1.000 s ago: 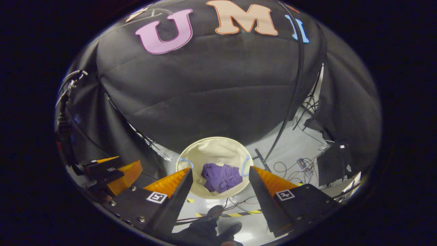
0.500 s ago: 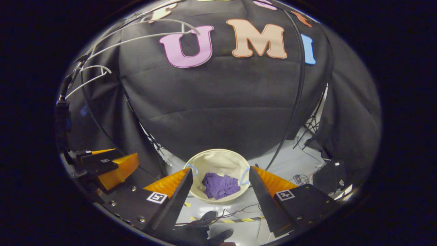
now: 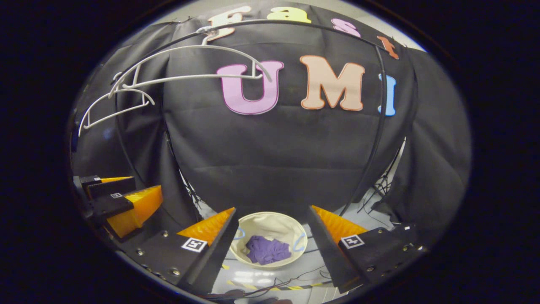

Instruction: Grasp the clothes on the hanger with both hands and then place them into the laundry hamper below.

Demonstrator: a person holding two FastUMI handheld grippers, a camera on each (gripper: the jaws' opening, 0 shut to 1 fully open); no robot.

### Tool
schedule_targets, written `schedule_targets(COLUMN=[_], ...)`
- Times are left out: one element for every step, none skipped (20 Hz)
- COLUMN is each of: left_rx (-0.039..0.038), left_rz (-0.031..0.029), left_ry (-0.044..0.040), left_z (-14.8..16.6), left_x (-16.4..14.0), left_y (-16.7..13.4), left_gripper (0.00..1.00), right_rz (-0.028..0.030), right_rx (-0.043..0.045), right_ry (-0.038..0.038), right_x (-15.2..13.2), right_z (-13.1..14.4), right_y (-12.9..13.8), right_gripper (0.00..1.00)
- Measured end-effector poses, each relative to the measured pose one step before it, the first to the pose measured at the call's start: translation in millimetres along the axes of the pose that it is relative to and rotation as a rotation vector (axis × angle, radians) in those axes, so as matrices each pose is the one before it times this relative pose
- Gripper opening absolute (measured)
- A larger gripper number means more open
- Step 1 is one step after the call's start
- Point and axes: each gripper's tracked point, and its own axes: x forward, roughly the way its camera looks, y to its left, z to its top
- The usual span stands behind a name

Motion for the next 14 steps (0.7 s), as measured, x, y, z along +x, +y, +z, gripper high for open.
schedule_targets(left_rx=[0.00715,0.00685,0.00747,0.00494,-0.00283,-0.01355,-0.00601,0.00214,0.00928,0.01288,0.00937,0.0146,0.00226,0.00377], left_rz=[-0.00819,-0.00501,-0.00736,-0.00485,-0.0128,-0.01696,-0.00485,0.00219,0.00737,0.00623,-0.00289,-0.02146,-0.02521,-0.01082], left_ry=[-0.01172,-0.01797,-0.01501,-0.01509,-0.00382,-0.00831,-0.02432,-0.03381,-0.03919,-0.03199,-0.03906,-0.02478,-0.03517,-0.03774], left_z=[6.75,7.97,6.49,7.52,5.43,7.77,12.08,14.47,14.83,14.93,14.03,11.59,10.19,12.78], left_x=[-0.58,0.87,-0.94,-1.1,-2.63,-4.56,-4.15,-4.26,-2.44,-3.6,-2.76,-5.27,-3.54,-1.85], left_y=[1.98,2.82,1.35,1.69,0.89,-1.67,-0.06,1.31,1.55,1.33,-2.01,-4.32,-8.71,-4.07], left_gripper=[0.95,0.93,0.95,0.93,0.95,0.93,0.93,0.96,0.94,0.95,0.94,0.95,0.94,0.93], right_rz=[-0.0103,-0.00234,-0.0022,-0.00767,0.00093,0.01461,0.00527,-0.00543,-0.00156,-0.00401,-0.00294,0.0012,0.01865,0.01907], right_rx=[0.00484,0.01415,0.01568,0.01371,0.01308,0.01013,0.0037,-0.00415,-0.00348,-0.00292,0.00191,0.00441,0.00531,0.00552], right_ry=[-0.0022,-0.00762,-0.01248,-0.0151,-0.01329,-0.01195,-0.0185,-0.03367,-0.03662,-0.03794,-0.03623,-0.03139,-0.02385,-0.02036], right_x=[1.51,0.86,1.54,2.02,-1.08,-1.23,-3.47,-5.64,-5.39,-6.99,-8.06,-7.12,-7.2,-6.44], right_z=[3.2,6.07,10.49,9.54,8.22,10.52,10.36,15.66,16.45,15.66,14.69,16.46,13.28,12.74], right_y=[0.42,1.84,0.98,-1.2,1.51,1.67,1.25,-3.34,-6.03,-4.56,-3.28,-2.26,1.0,0.66], right_gripper=[0.99,0.99,0.99,0.99,0.99,0.99,0.99,0.99,1.0,0.99,0.99,0.96,0.99,1.0])
